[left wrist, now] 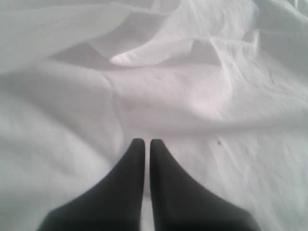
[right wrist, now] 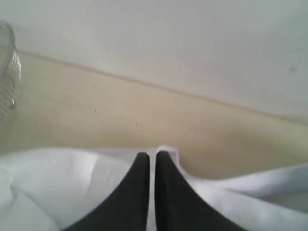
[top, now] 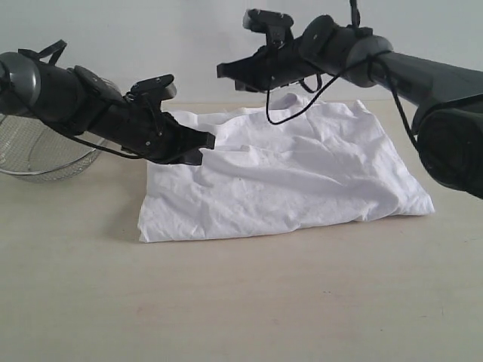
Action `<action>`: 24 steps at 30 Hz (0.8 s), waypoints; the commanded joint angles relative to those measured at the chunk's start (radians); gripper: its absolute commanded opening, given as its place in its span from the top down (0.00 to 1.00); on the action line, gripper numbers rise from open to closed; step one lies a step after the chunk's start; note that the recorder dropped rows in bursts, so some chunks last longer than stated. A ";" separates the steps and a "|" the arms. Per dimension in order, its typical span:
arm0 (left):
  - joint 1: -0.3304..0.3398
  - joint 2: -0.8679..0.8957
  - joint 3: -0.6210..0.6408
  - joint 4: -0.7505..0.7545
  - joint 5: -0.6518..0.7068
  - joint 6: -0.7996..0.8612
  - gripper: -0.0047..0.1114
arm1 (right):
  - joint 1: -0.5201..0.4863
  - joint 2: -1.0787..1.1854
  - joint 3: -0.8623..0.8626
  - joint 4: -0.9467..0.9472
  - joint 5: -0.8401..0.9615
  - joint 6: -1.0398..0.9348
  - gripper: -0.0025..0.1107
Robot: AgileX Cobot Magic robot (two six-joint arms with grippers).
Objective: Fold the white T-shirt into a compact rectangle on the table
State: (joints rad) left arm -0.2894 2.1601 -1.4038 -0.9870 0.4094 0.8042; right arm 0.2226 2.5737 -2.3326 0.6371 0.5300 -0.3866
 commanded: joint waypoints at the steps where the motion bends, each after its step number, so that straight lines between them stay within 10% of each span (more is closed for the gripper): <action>1: 0.000 -0.057 0.001 0.005 0.013 -0.008 0.92 | -0.044 -0.013 -0.087 0.006 0.095 0.038 0.98; 24: -0.017 -0.007 -0.011 0.065 -0.107 -0.041 0.92 | -0.084 -0.077 -0.111 0.037 0.691 -0.103 0.98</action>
State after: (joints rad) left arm -0.3022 2.1398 -1.4038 -0.9345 0.3529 0.7687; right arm 0.1485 2.5090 -2.4405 0.6692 1.2082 -0.4744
